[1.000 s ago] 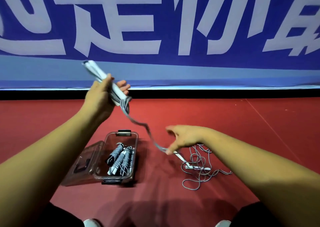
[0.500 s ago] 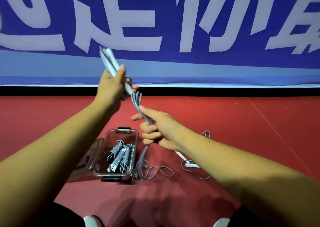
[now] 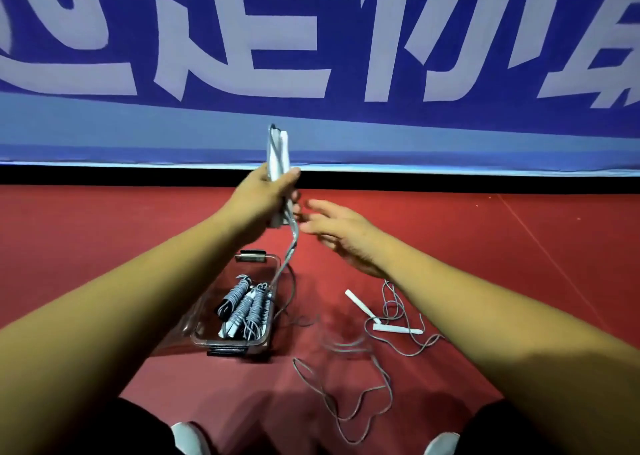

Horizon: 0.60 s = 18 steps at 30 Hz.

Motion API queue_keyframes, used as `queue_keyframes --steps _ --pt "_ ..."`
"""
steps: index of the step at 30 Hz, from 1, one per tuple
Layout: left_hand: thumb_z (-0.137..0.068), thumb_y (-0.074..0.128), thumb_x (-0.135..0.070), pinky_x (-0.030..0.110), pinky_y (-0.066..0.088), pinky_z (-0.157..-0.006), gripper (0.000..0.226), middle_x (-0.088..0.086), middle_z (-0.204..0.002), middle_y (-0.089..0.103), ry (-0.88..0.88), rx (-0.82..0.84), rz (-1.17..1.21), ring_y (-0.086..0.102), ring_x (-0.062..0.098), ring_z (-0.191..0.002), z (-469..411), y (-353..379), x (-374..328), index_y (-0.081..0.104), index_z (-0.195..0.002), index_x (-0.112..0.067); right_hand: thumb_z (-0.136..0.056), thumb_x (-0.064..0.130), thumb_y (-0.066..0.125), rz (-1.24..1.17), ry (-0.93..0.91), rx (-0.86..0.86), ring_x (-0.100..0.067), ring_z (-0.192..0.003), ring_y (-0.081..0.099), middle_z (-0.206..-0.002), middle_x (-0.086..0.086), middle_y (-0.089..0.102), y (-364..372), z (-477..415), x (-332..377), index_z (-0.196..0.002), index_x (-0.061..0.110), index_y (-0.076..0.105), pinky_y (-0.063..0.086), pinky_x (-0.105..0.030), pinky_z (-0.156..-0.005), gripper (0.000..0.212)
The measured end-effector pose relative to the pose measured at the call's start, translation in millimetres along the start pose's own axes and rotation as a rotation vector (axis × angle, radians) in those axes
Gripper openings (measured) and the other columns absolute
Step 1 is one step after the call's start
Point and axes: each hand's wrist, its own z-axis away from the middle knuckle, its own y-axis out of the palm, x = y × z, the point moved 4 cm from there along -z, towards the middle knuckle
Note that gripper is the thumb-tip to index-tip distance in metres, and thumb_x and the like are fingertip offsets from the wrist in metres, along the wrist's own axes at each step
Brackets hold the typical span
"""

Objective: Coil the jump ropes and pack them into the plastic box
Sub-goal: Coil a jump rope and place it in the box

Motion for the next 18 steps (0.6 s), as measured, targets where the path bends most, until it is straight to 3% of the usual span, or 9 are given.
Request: queue_keyframes --steps 2,4,5,6,8,10,15,18 --pt "-0.101 0.054 -0.021 0.032 0.043 -0.056 0.02 0.005 -0.06 0.051 -0.007 -0.026 0.098 0.051 0.021 -0.05 3.7 13.5 -1.5 0.044 -0.085 -0.014 -0.092 0.018 0.063 -0.179 -0.024 0.082 -0.011 -0.07 0.062 -0.088 0.001 0.069 20.7 -0.2 1.9 -0.127 0.017 0.05 0.047 -0.021 -0.067 0.038" --pt "-0.101 0.054 -0.02 0.034 0.044 -0.06 0.019 0.006 -0.061 0.049 -0.052 -0.079 0.195 0.05 0.021 -0.05 4.2 15.5 -2.1 0.046 -0.085 -0.011 -0.099 0.026 0.053 -0.223 -0.02 0.065 -0.021 -0.065 0.065 -0.074 -0.005 0.067 29.8 2.4 -0.7 -0.122 0.02 0.048 0.054 -0.036 -0.077 0.025" --pt "-0.101 0.054 -0.02 0.033 0.045 -0.061 0.019 0.006 -0.061 0.049 -0.071 -0.097 0.223 0.051 0.02 -0.051 4.9 14.9 -2.2 0.048 -0.086 -0.009 -0.101 0.028 0.049 -0.206 -0.025 0.033 -0.022 -0.056 0.061 -0.065 -0.007 0.061 29.5 2.2 -2.3 -0.117 0.02 0.048 0.055 -0.04 -0.072 0.017" --pt "-0.101 0.054 -0.019 0.032 0.046 -0.06 0.019 0.006 -0.061 0.05 -0.079 -0.111 0.238 0.052 0.02 -0.051 6.2 14.8 -2.1 0.049 -0.086 -0.008 -0.103 0.029 0.044 -0.204 -0.024 0.011 -0.02 -0.046 0.053 -0.058 -0.007 0.054 29.5 1.9 -2.4 -0.11 0.018 0.048 0.052 -0.035 -0.059 0.013" --pt "-0.1 0.055 -0.016 0.031 0.047 -0.058 0.019 0.005 -0.059 0.052 -0.072 -0.135 0.242 0.053 0.018 -0.052 8.4 15.6 -3.0 0.051 -0.084 -0.007 -0.105 0.028 0.039 -0.198 -0.009 -0.052 -0.011 -0.035 0.034 -0.054 -0.005 0.043 29.4 2.4 -3.6 -0.096 0.013 0.046 0.032 -0.019 -0.042 0.019" --pt "-0.099 0.055 -0.015 0.029 0.045 -0.057 0.02 0.003 -0.056 0.054 -0.057 -0.16 0.231 0.053 0.017 -0.053 8.4 15.5 -5.4 0.051 -0.081 -0.007 -0.106 0.028 0.037 -0.182 -0.006 -0.102 -0.006 -0.032 0.025 -0.054 -0.003 0.038 30.6 1.3 -6.0 -0.09 0.01 0.046 0.021 -0.014 -0.039 0.026" --pt "-0.095 0.053 -0.019 0.018 0.035 -0.048 0.02 -0.002 -0.064 0.054 -0.192 -0.124 0.313 0.052 0.014 -0.058 10.1 17.9 -5.1 0.053 -0.076 -0.016 -0.107 0.027 0.031 -0.243 -0.02 -0.024 -0.005 -0.033 0.017 -0.044 0.004 0.03 33.9 3.1 1.1 -0.09 0.012 0.043 0.015 -0.012 -0.04 0.026" --pt "-0.095 0.053 -0.016 0.018 0.041 -0.05 0.018 -0.004 -0.069 0.06 -0.24 -0.083 0.407 0.055 0.01 -0.066 14.1 21.2 -5.6 0.056 -0.077 -0.018 -0.107 0.025 0.032 -0.267 -0.007 -0.002 -0.005 -0.034 0.015 -0.043 0.004 0.028 31.4 4.6 4.6 -0.087 0.011 0.044 0.013 -0.012 -0.043 0.027"
